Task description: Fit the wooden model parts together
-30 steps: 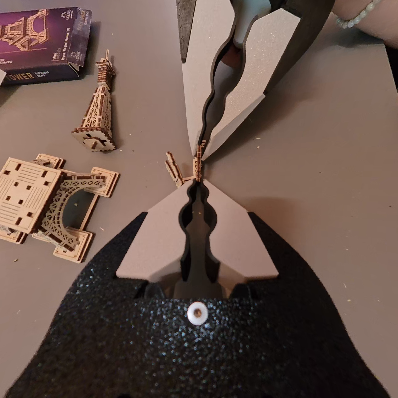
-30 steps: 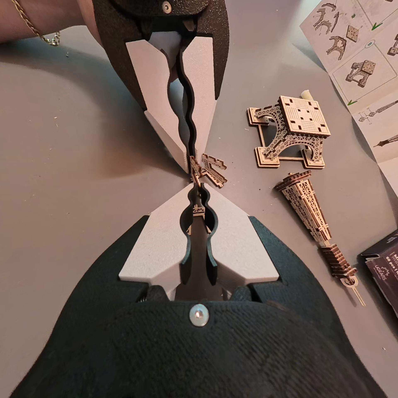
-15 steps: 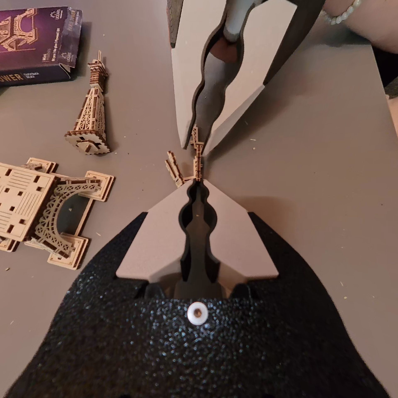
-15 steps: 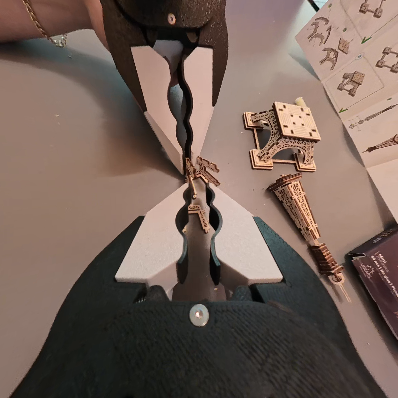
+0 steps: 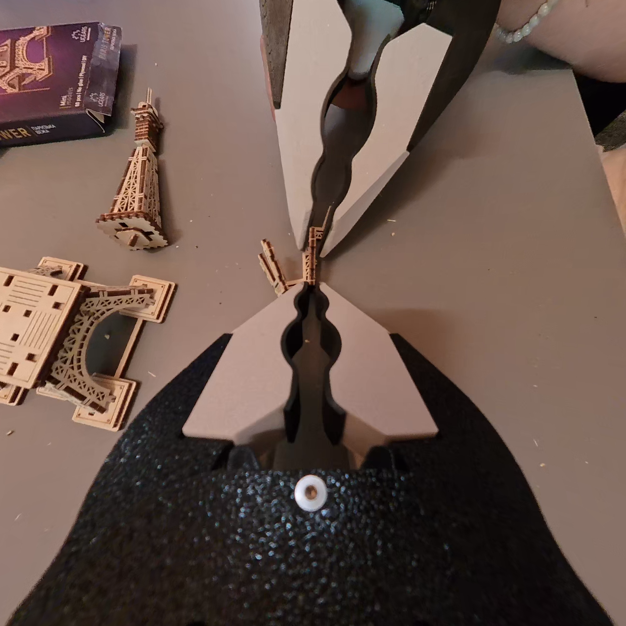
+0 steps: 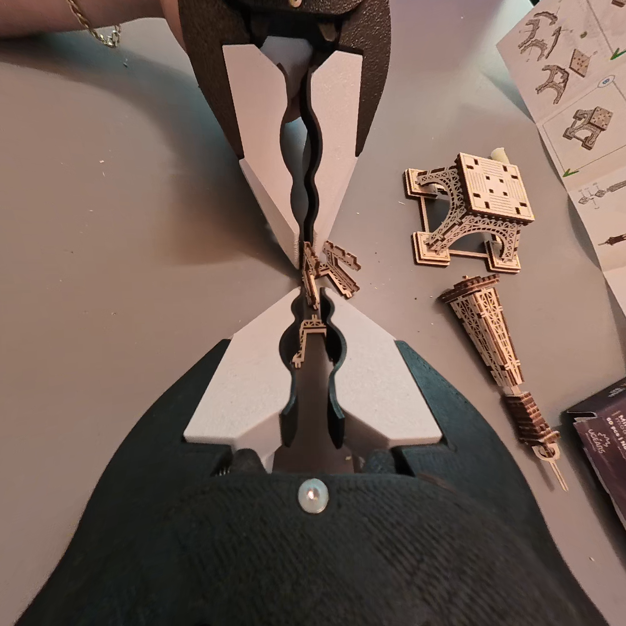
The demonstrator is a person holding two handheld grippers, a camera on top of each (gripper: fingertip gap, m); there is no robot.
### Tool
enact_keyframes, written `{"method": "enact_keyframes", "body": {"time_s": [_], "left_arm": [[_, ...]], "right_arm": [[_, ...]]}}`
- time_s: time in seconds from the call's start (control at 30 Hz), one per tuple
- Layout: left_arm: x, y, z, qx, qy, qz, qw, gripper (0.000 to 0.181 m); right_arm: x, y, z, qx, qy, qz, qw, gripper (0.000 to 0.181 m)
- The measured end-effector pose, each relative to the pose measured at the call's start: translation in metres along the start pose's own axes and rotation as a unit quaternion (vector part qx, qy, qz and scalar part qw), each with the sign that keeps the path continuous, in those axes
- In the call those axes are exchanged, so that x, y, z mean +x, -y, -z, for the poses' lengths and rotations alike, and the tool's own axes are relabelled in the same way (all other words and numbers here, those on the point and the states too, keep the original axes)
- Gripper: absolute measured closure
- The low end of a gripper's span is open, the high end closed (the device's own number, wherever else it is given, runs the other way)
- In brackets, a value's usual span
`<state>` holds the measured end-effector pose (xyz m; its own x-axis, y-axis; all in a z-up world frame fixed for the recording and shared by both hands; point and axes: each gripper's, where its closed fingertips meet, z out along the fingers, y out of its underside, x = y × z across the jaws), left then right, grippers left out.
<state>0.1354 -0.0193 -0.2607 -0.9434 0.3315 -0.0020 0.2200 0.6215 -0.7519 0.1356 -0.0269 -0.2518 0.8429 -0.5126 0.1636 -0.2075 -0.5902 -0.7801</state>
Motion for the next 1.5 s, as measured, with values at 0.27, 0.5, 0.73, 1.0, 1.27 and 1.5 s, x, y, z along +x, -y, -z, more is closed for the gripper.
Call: {"method": "enact_keyframes", "body": {"time_s": [0.27,0.5,0.73,1.0,1.27,1.5], "left_arm": [[-0.0005,-0.0008,-0.0006,-0.003,0.0,0.002,1.0,0.18],[0.0005,-0.0007,-0.0005,-0.003,-0.007,0.003,1.0,0.18],[0.0015,0.0001,-0.0006,-0.001,-0.009,-0.002,1.0,0.18],[0.0008,-0.0001,-0.0008,-0.002,-0.006,-0.003,1.0,0.18],[-0.0029,0.0006,0.0016,0.002,0.019,-0.027,0.999,0.174],[-0.0074,0.0012,0.0011,0.002,0.031,-0.027,0.999,0.177]], "right_arm": [[0.0004,0.0,-0.0005,0.0,-0.002,0.0,1.0,0.178],[-0.0013,0.001,0.0001,0.003,0.004,0.001,1.0,0.18],[-0.0022,0.0012,0.0012,0.003,0.009,-0.001,1.0,0.18],[-0.0026,0.0002,0.0006,-0.005,0.007,0.005,1.0,0.181],[-0.0007,0.0007,-0.0007,-0.001,0.003,0.002,1.0,0.181],[0.0003,0.0005,-0.0011,0.001,0.003,-0.004,1.0,0.181]]}}
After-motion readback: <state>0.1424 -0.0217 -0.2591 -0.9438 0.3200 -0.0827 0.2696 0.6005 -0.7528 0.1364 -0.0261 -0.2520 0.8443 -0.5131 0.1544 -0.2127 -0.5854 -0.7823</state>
